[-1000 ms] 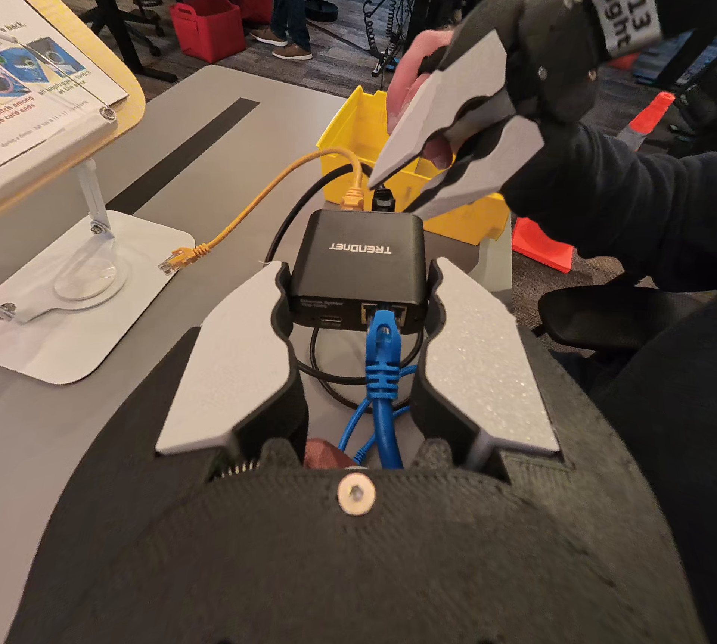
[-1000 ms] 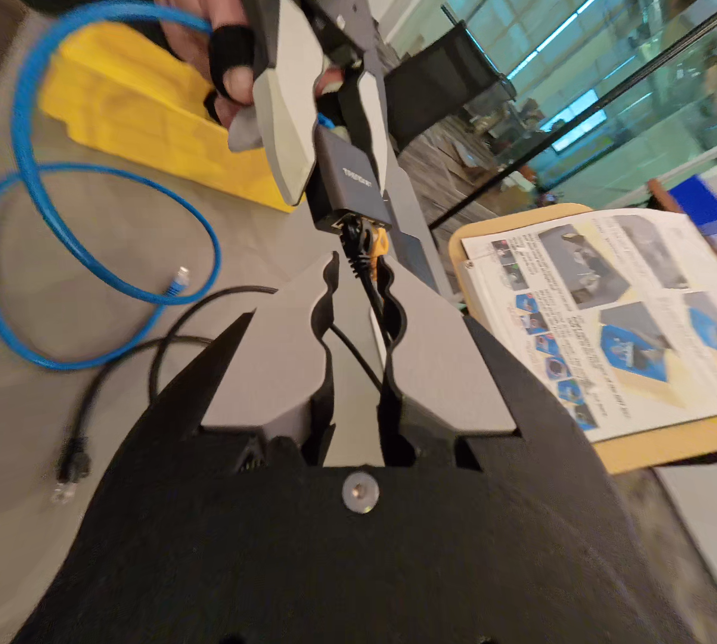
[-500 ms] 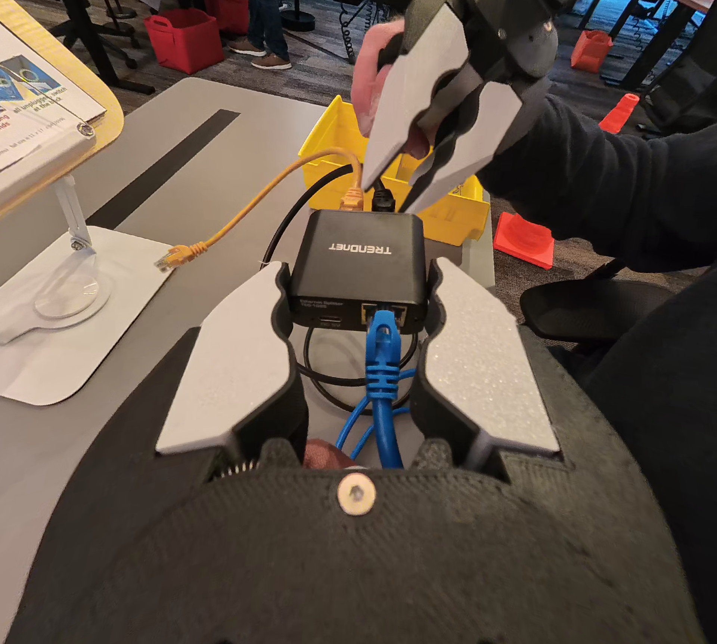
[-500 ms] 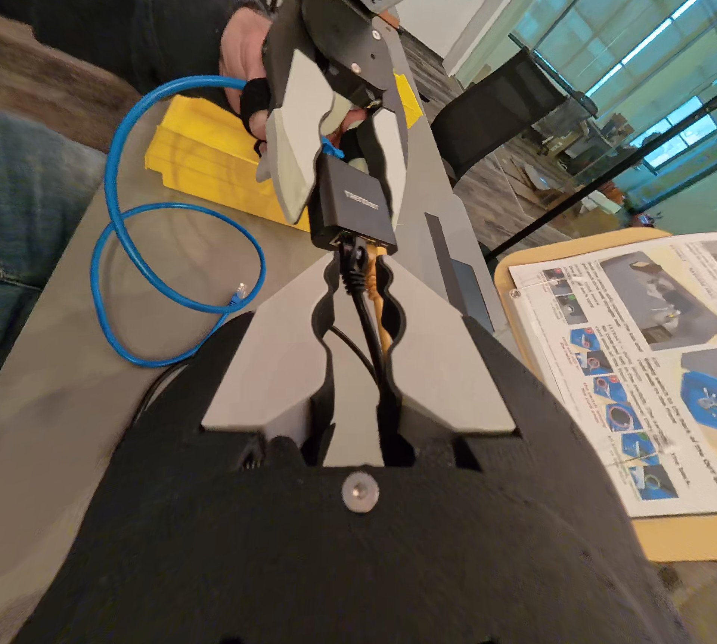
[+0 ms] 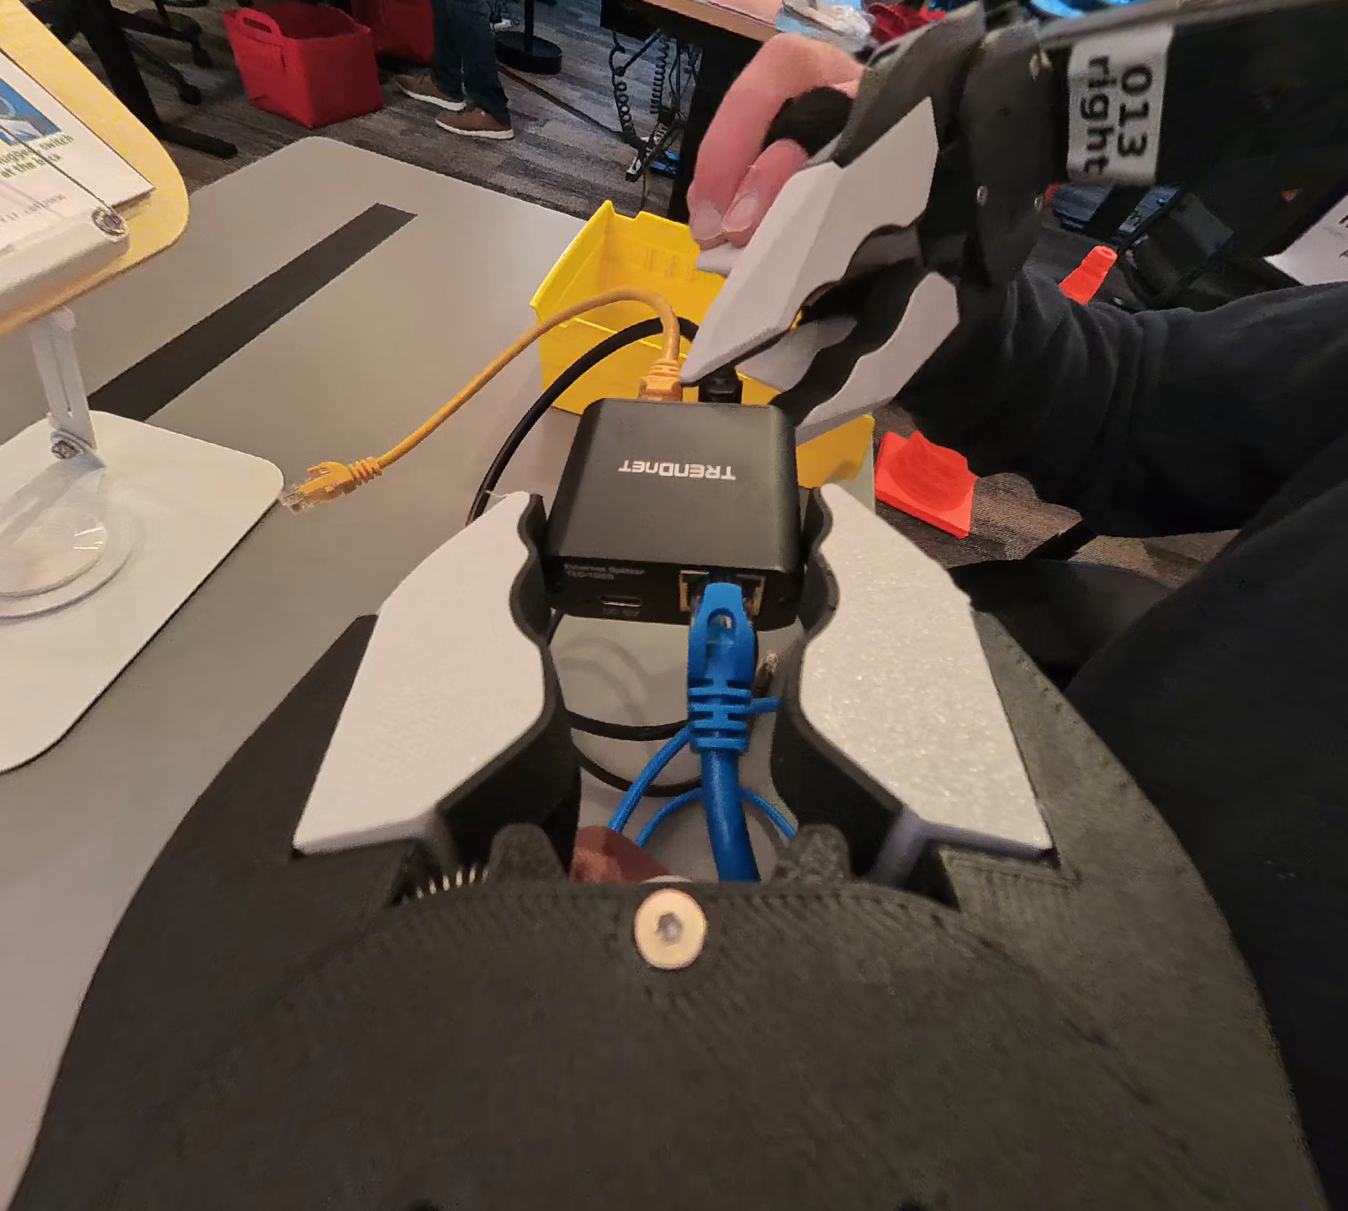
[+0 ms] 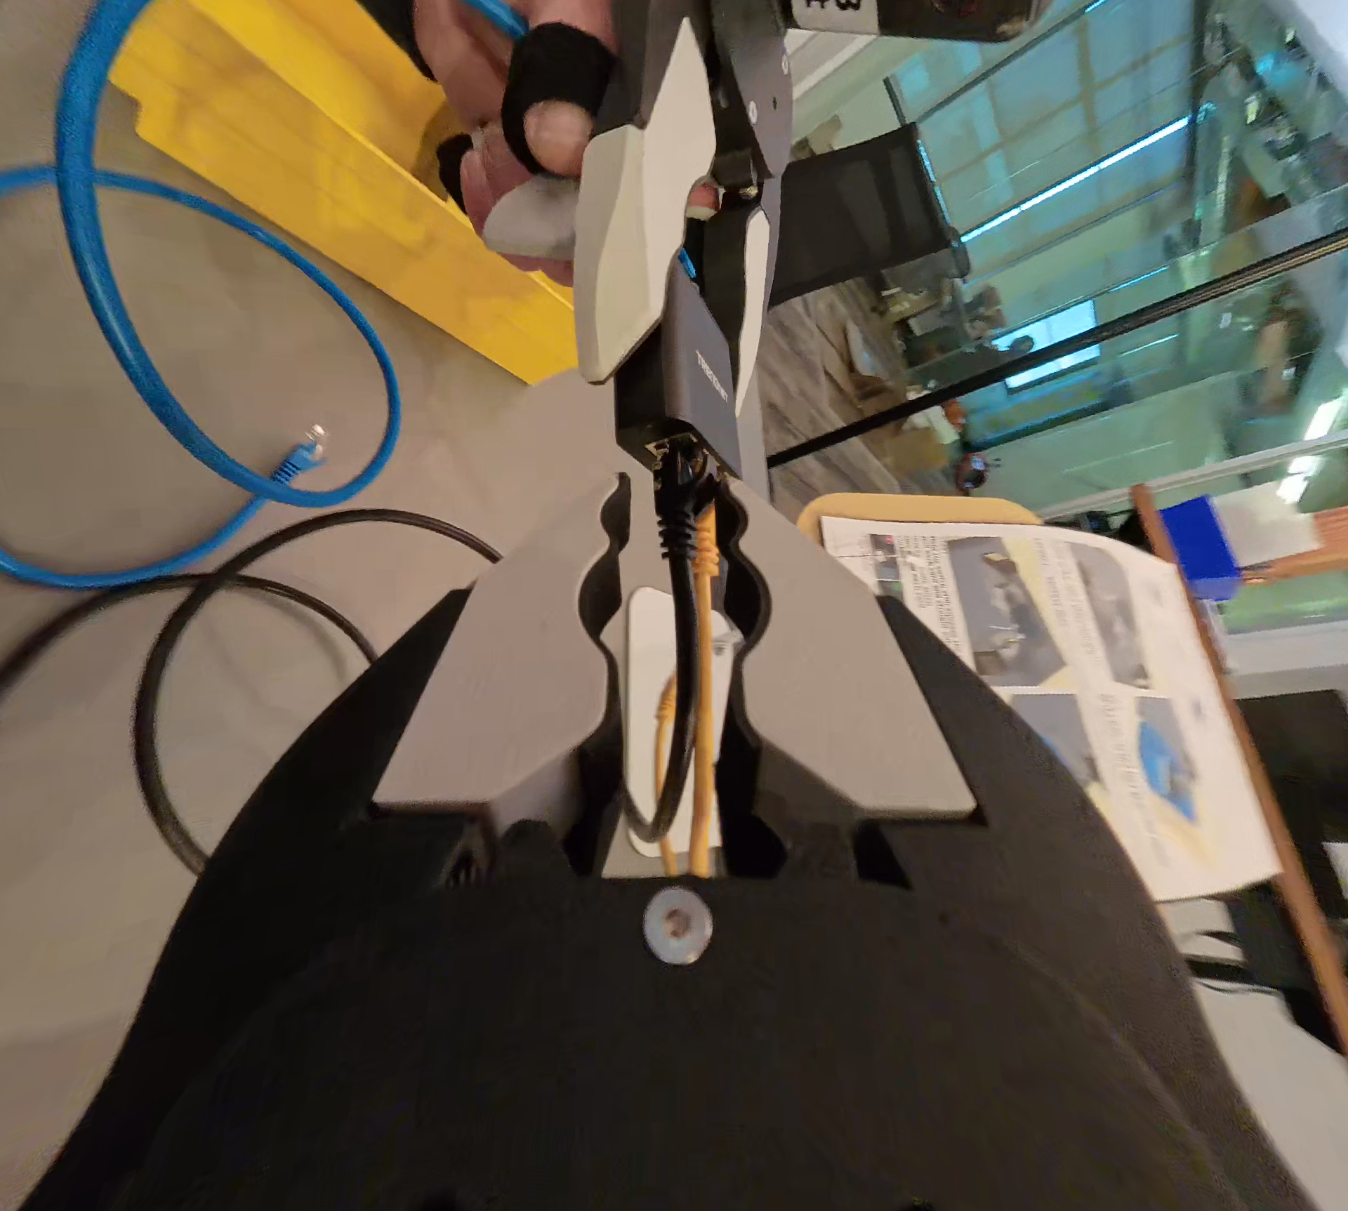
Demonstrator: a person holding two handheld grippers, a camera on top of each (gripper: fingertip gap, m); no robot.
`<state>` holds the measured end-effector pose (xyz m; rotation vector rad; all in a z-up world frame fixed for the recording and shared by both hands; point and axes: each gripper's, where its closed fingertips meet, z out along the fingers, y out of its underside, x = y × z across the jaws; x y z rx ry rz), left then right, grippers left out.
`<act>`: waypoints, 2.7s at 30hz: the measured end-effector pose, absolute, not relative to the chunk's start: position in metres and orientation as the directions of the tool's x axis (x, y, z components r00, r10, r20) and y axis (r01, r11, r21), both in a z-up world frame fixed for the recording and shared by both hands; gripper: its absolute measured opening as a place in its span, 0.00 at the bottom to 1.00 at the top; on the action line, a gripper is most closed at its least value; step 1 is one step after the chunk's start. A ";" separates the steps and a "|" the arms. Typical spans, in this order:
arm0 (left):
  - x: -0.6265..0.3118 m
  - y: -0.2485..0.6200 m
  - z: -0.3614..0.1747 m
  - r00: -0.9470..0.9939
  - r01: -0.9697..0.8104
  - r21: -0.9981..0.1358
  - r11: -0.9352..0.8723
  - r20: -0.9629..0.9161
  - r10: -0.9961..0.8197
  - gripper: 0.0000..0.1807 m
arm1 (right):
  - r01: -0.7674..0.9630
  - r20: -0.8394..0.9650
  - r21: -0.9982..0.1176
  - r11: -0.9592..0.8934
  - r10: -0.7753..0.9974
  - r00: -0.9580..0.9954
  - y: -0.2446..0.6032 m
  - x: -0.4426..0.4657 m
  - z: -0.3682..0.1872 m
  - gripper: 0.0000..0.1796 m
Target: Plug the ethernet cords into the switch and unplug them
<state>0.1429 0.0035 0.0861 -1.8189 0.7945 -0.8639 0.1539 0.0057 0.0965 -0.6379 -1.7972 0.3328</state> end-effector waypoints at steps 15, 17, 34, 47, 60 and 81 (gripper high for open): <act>0.150 0.001 0.091 0.498 -0.101 -0.905 -0.414 0.314 -0.808 0.37 | 0.302 0.956 -0.193 0.933 0.249 -0.158 0.003 0.156 0.106 0.08; 0.150 0.001 0.091 0.496 -0.093 -0.903 -0.420 0.323 -0.806 0.37 | 0.303 0.954 -0.193 0.933 0.251 -0.163 0.004 0.156 0.105 0.07; 0.151 0.010 0.078 0.524 -0.072 -0.876 -0.478 0.374 -0.765 0.37 | 0.395 0.907 0.059 0.917 0.116 -0.406 0.012 0.159 0.080 0.06; 0.117 0.011 0.079 0.533 0.086 -0.868 -0.489 0.455 -0.713 0.36 | 0.455 0.873 -0.028 0.890 0.243 -0.422 0.037 0.181 0.075 0.05; 0.058 0.010 0.108 0.742 0.097 -0.943 -0.318 0.281 -0.609 0.37 | 0.514 0.876 -0.394 0.762 0.480 -0.040 0.082 0.232 0.193 0.06; 0.034 -0.007 0.094 0.802 0.098 -0.953 -0.288 0.247 -0.544 0.37 | 0.665 0.838 -0.542 0.514 0.273 0.472 0.145 0.412 0.382 0.06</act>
